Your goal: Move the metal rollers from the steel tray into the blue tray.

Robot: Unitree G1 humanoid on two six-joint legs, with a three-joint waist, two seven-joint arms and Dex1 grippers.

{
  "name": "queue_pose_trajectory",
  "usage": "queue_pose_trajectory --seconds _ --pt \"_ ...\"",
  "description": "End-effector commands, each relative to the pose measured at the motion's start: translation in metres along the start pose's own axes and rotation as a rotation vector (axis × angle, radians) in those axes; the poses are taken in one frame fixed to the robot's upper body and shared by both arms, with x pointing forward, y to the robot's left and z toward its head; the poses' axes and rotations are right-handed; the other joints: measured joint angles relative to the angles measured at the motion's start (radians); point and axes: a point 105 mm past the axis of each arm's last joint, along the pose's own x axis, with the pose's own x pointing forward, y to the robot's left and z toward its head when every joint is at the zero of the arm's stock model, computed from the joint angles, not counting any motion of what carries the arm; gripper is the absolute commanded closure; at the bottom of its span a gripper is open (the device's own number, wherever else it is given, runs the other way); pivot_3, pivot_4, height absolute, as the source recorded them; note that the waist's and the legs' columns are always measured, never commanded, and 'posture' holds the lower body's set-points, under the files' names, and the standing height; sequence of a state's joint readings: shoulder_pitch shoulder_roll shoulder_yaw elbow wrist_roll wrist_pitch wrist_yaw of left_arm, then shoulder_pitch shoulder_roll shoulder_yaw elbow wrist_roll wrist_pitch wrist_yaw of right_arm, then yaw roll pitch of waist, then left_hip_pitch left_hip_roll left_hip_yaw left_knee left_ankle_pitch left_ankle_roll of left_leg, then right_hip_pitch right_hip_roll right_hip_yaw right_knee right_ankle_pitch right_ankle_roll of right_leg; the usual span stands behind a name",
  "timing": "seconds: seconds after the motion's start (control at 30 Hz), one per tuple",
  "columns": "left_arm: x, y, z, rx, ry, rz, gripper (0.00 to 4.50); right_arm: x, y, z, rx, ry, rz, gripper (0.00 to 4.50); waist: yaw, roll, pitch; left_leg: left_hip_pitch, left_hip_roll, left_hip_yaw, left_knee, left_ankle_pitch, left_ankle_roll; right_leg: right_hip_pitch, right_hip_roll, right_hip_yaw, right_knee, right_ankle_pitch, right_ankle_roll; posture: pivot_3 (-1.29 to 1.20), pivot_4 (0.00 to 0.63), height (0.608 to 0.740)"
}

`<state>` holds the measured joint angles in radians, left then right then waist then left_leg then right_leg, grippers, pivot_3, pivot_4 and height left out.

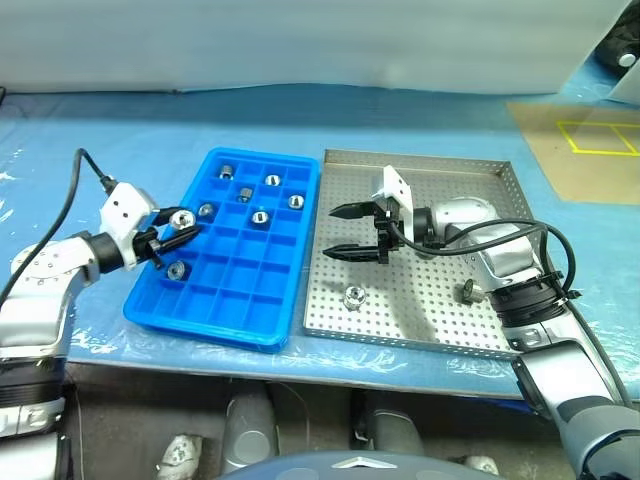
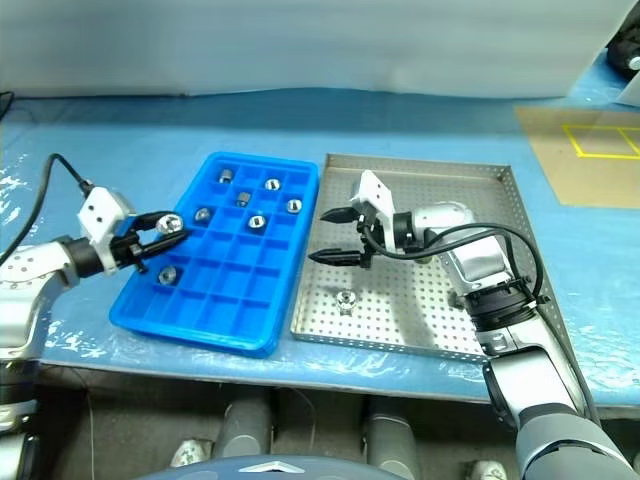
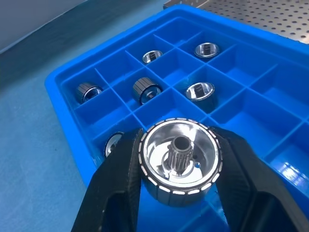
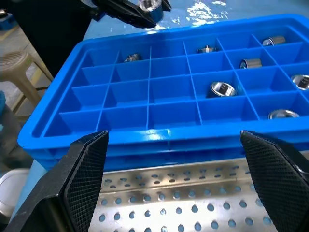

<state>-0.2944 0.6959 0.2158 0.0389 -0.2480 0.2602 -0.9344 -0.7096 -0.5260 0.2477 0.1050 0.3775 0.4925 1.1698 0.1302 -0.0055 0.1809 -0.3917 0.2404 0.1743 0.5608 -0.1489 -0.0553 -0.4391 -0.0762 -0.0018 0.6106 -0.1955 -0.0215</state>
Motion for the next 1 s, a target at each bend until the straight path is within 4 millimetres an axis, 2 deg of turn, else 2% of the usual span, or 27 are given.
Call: queue_pose_trajectory --seconds 0.03,0.17,0.47,0.67,0.87,0.93,1.0 --pt "0.018 -0.006 0.0 0.01 -0.024 -0.04 2.74 -0.004 0.0 0.014 -0.049 -0.027 -0.003 0.0 -0.001 0.0 0.0 0.0 0.0 0.0 0.0 0.0 0.0 0.0 0.0 0.0 0.0 0.0 0.0 0.12 0.15 0.74" --pt "0.023 -0.013 -0.013 0.022 0.011 -0.092 2.74 -0.01 0.002 0.011 -0.042 -0.017 -0.021 0.0 -0.008 -0.001 0.0 0.0 0.0 0.0 0.0 0.001 -0.001 -0.001 0.001 0.0 0.0 0.0 0.0 0.08 0.15 0.74" --pt "0.022 0.0 -0.032 -0.004 0.064 -0.051 2.74 -0.02 0.005 0.006 -0.026 -0.01 -0.073 0.0 -0.01 -0.001 0.0 0.001 0.001 0.0 0.0 0.002 -0.003 -0.002 0.001 0.001 0.002 0.0 0.0 0.04 0.15 0.74" --pt "0.027 -0.003 -0.03 0.009 0.063 -0.069 0.79 -0.02 0.005 0.009 -0.03 -0.014 -0.081 0.0 -0.01 -0.001 0.0 0.002 0.001 0.0 0.0 0.002 -0.004 -0.001 0.001 0.002 0.005 0.0 0.0 0.03 0.15 0.74" --pt "0.03 -0.003 -0.025 0.05 0.052 -0.084 0.79 -0.021 0.005 0.009 -0.033 -0.013 -0.088 0.0 -0.011 -0.001 0.0 0.002 0.001 0.0 0.0 0.002 -0.004 -0.001 0.001 0.002 0.005 0.0 0.0 0.02 0.15 0.74" --pt "0.031 -0.003 -0.014 0.07 0.027 -0.096 0.79 -0.022 0.005 0.008 -0.032 -0.012 -0.092 0.0 -0.011 -0.001 0.0 0.002 0.001 0.0 0.0 0.002 -0.004 -0.001 0.001 0.002 0.005 0.0 0.0 0.01 0.15 0.74" --pt "0.036 -0.004 0.006 0.095 -0.033 -0.114 0.79 -0.024 0.005 0.008 -0.03 -0.01 -0.1 0.0 -0.01 -0.001 0.0 0.002 0.001 0.0 0.0 0.002 -0.004 -0.001 0.001 0.002 0.005 0.0 0.0 0.0 0.15 0.74"
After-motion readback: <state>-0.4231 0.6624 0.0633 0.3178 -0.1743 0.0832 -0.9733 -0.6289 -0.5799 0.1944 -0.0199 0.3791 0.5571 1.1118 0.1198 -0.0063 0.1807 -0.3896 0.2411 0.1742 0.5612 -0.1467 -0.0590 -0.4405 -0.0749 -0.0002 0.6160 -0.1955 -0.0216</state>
